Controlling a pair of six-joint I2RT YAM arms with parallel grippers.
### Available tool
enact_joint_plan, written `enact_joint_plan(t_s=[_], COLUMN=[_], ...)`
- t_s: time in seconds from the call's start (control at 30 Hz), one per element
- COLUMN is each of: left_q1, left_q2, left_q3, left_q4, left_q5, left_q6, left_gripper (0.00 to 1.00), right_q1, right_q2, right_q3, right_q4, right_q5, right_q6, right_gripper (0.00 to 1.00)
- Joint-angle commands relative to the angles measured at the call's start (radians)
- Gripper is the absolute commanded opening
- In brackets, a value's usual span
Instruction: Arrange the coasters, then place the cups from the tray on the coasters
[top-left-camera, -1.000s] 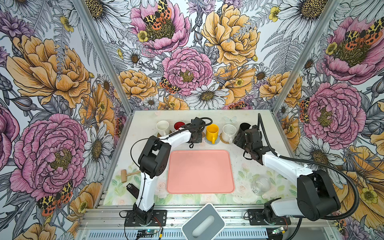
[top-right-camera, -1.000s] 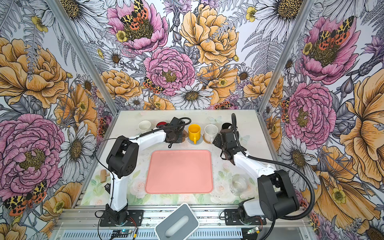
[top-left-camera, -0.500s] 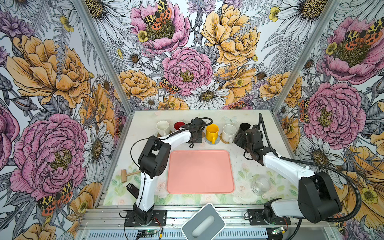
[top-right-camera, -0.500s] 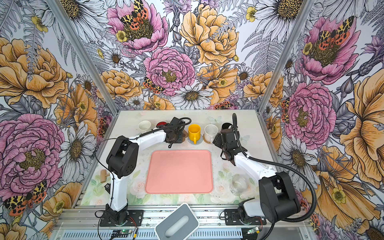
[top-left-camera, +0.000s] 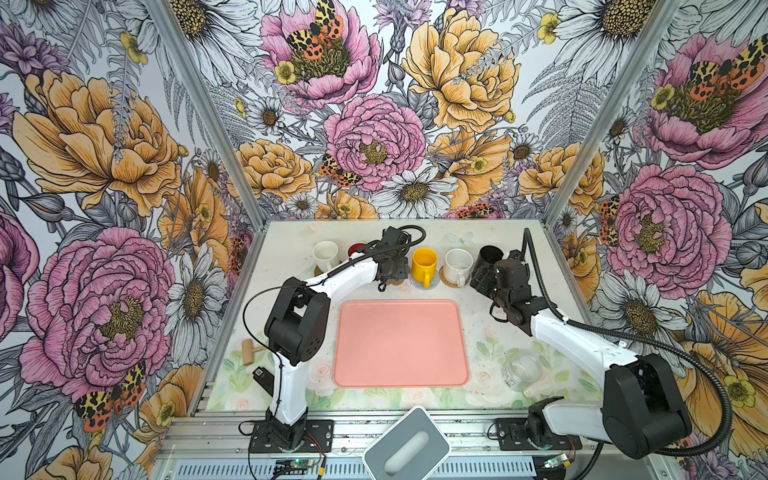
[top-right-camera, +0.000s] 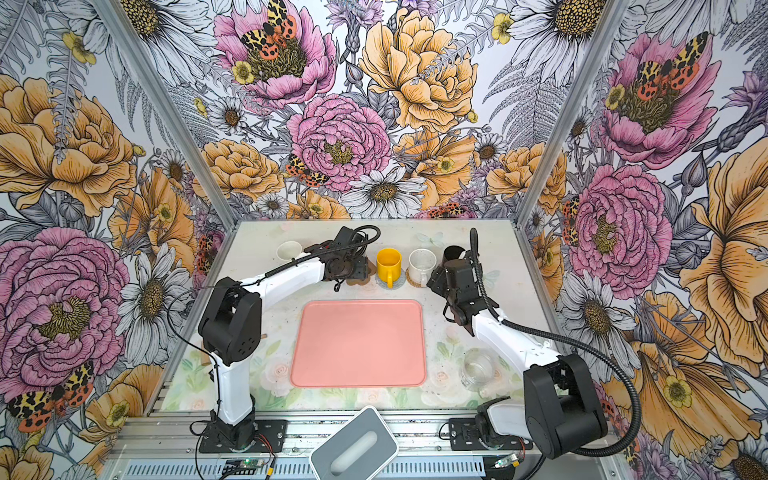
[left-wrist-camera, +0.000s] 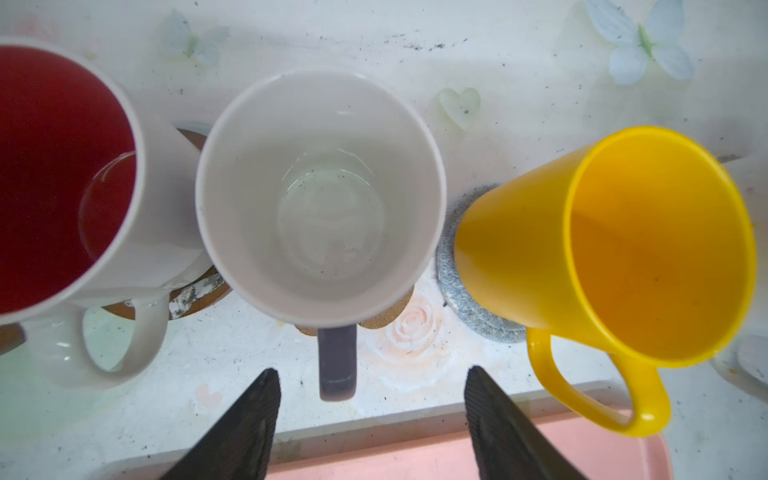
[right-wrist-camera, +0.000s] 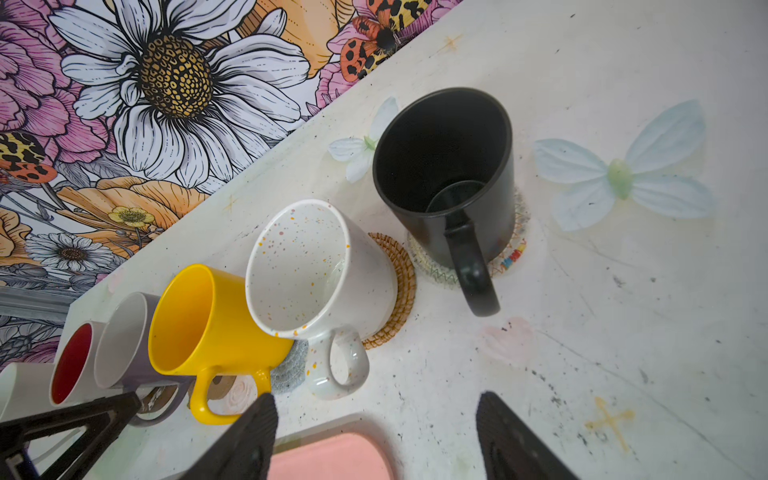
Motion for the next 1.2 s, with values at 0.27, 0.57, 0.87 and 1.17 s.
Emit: enact_joint_plan(t_s=[0.27, 0.57, 0.87, 1.17], left_q1=[-0.019, 0.013, 0.063, 0.102], left_q2=[-0.204, -0.422, -0.682, -0.857], left_q3=[-0.092, -0.264, -0.503, -0.641], left_q4=[0.066, 0.202, 0.334, 0.354], left_q5=[0.014, 0.017, -0.115, -0.226], left_q6=[0.019, 0.006, 0.058, 0.120], left_gripper=[0.75, 0.76, 0.89, 0.99], right_q1=[-0.007, -0.008, -0.007, -0.007], right_q2=[-0.093, -0.088, -0.114, -0.162], right_q3=[-0.056, -0.056, -0.062, -0.067], right_q4=[0.041, 0.039, 0.027, 0.002], right_q5=[0.017, -0.007, -0.005, 0.013], right_q6=[-0.006, -0.005, -0.023, -0.051], right_gripper=[0.79, 0.99, 1.00, 1.00])
